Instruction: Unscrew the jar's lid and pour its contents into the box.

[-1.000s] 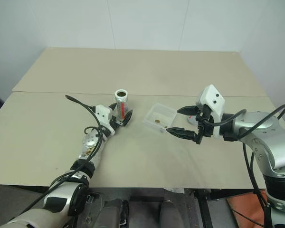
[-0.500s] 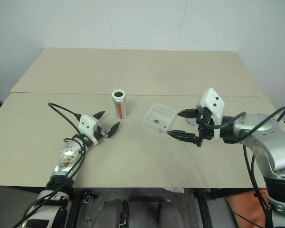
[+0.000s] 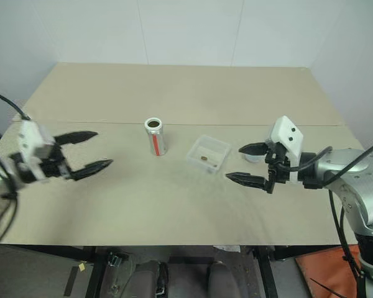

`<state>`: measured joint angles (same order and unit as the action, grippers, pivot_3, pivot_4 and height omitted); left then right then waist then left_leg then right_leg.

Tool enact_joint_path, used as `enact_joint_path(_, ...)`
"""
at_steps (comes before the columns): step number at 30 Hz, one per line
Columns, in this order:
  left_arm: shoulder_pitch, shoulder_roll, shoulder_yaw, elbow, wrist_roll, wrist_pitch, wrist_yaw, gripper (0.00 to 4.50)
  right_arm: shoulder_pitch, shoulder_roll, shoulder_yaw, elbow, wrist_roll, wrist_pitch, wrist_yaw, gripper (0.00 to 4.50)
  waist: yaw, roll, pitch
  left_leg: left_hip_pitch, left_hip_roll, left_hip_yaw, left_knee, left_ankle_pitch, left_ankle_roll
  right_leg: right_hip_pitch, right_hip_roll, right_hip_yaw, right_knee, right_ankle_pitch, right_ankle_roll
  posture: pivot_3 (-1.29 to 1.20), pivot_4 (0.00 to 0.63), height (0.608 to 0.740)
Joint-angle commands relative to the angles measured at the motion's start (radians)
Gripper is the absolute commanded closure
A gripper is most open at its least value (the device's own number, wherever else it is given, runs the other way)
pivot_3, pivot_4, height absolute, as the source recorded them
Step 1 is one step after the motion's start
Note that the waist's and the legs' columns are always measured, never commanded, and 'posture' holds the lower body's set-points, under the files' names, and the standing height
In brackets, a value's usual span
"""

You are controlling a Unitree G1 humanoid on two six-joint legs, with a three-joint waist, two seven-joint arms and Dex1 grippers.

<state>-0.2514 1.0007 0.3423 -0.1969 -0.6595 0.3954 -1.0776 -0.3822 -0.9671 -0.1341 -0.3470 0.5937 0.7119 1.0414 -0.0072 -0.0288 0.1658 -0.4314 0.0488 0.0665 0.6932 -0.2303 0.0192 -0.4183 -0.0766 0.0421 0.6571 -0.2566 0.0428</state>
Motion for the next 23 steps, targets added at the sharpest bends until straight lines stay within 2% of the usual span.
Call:
enact_joint_path(1, -0.013, 0.056, 0.06, -0.04, -0.091, 0.072, -0.081, 0.03, -0.021, -0.022, -0.047, 0.009, -0.004, -0.039, 0.011, 0.0, -0.002, 0.0, 0.0, 0.001, 0.0, 0.001, 0.0, 0.0, 0.0, 0.001, 0.0, 0.0, 0.0, 0.0, 0.0, 0.0, 0.15, 0.74)
enact_joint_path(7, -0.002, 0.076, 0.064, -0.058, -0.108, 0.091, -0.153, 0.03, -0.034, -0.042, -0.044, 0.023, -0.005, -0.047, 0.029, 0.0, -0.005, 0.0, 0.0, 0.001, 0.0, 0.004, -0.001, 0.0, 0.0, 0.0, 0.0, 0.001, 0.0, 0.0, 0.0, 0.0, 0.15, 0.74)
enact_joint_path(13, 0.052, 0.055, 0.084, -0.14, -0.139, 0.134, -0.139, 0.03, -0.036, -0.067, -0.044, 0.022, 0.001, -0.045, 0.047, 0.0, -0.005, 0.0, 0.0, 0.001, 0.0, 0.004, -0.001, 0.0, 0.0, -0.001, 0.0, 0.002, 0.0, 0.0, 0.0, 0.0, 0.15, 0.74)
enact_joint_path(23, 0.044, 0.054, 0.094, -0.134, -0.148, 0.153, -0.129, 0.03, -0.035, -0.079, -0.047, 0.028, -0.005, -0.056, 0.062, 0.0, -0.005, 0.0, 0.0, 0.001, 0.0, 0.004, -0.001, 0.0, 0.0, -0.001, 0.0, 0.002, 0.0, 0.0, 0.0, 0.0, 0.15, 0.74)
